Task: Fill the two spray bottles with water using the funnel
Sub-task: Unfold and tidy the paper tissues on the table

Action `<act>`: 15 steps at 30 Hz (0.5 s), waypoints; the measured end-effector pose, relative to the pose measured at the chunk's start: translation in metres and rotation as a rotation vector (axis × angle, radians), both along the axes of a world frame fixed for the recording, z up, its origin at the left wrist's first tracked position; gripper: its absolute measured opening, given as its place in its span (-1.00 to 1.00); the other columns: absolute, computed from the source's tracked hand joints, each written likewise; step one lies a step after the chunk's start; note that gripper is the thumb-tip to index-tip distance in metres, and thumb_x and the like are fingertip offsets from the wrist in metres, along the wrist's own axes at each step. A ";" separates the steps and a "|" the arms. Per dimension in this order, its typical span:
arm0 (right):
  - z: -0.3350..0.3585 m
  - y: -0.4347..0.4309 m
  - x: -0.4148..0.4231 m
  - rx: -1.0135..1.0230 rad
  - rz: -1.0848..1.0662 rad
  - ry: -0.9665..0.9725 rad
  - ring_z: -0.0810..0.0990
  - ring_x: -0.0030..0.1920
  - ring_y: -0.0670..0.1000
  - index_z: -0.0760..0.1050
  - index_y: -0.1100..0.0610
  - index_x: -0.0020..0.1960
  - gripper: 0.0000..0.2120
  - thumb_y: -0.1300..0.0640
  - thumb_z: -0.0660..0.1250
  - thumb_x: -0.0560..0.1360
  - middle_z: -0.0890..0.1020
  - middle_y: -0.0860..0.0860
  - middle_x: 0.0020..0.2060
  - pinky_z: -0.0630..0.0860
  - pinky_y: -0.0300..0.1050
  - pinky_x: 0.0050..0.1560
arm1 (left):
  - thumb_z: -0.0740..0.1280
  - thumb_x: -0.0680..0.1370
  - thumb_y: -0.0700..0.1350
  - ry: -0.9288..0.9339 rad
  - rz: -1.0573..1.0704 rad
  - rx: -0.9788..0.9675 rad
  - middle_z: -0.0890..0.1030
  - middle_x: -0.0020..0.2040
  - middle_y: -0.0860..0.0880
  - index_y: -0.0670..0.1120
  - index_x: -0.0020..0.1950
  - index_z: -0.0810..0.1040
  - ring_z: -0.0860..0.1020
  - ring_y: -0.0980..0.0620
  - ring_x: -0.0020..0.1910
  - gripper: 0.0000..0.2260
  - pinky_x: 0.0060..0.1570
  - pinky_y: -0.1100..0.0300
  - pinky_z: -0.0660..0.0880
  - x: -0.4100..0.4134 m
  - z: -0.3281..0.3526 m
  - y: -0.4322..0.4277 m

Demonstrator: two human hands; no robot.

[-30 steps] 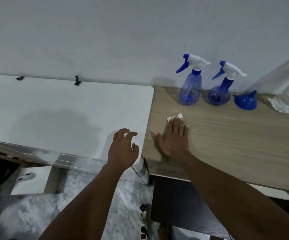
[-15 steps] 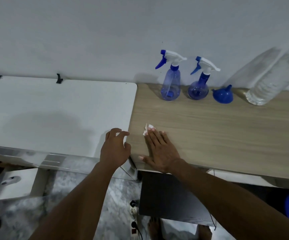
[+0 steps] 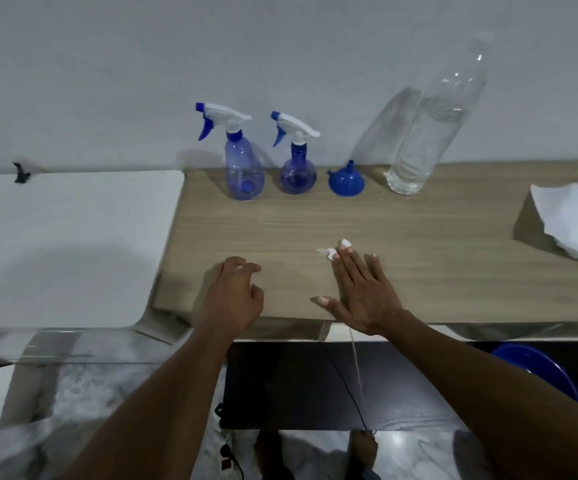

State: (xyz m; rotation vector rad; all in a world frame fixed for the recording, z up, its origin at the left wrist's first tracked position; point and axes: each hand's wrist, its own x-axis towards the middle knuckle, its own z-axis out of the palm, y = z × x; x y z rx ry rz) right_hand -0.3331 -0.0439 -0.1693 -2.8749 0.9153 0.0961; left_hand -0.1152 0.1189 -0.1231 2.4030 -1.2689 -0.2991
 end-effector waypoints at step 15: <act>-0.013 -0.038 -0.142 0.017 -0.486 -0.079 -0.19 0.63 0.13 -0.09 0.26 0.62 -0.07 -0.45 -0.23 0.56 -0.08 0.19 0.63 -0.14 0.26 0.58 | 0.37 0.42 -0.23 -0.026 -0.131 -0.015 0.50 0.26 -0.10 -0.07 0.22 0.62 0.43 -0.12 0.28 -0.63 0.28 0.06 0.39 -0.121 -0.005 -0.074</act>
